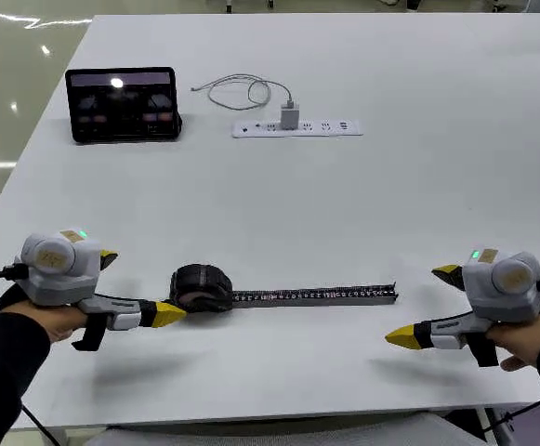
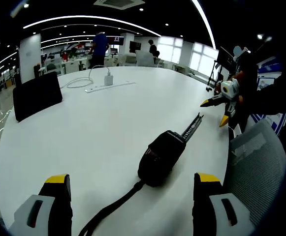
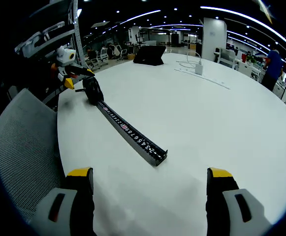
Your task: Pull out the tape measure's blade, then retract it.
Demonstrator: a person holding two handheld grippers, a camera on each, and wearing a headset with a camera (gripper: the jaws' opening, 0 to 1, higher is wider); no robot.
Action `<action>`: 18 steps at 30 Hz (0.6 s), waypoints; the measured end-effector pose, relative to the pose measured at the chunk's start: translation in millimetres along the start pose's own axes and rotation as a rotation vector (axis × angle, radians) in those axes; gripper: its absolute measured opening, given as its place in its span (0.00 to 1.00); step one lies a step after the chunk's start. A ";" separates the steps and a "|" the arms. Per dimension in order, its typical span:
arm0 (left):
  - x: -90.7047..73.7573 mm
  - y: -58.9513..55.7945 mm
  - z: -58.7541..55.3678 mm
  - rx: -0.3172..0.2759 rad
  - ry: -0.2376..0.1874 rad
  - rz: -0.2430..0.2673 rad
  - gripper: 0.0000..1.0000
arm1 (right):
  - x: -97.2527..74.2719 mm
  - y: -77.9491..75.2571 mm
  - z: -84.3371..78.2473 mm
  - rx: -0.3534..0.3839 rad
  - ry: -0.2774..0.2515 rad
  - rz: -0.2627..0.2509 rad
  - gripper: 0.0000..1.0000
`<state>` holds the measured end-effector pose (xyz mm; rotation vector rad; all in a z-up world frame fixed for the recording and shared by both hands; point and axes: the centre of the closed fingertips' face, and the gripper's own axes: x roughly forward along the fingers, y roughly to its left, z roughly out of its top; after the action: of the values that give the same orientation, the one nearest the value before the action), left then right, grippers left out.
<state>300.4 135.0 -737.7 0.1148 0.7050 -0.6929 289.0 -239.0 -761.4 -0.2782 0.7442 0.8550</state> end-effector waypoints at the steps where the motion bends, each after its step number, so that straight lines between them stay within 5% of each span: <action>1: -1.7 -1.2 -2.9 -0.010 0.001 0.009 1.00 | -2.4 0.5 -0.1 0.019 -0.012 -0.004 0.91; 18: -27.7 -16.6 0.3 -0.121 -0.084 0.099 1.00 | -37.5 28.1 6.4 0.129 -0.136 -0.096 0.93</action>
<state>275.0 137.2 -717.9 0.0092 0.6544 -0.5553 254.5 -239.7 -729.0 -0.1382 0.6505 0.7241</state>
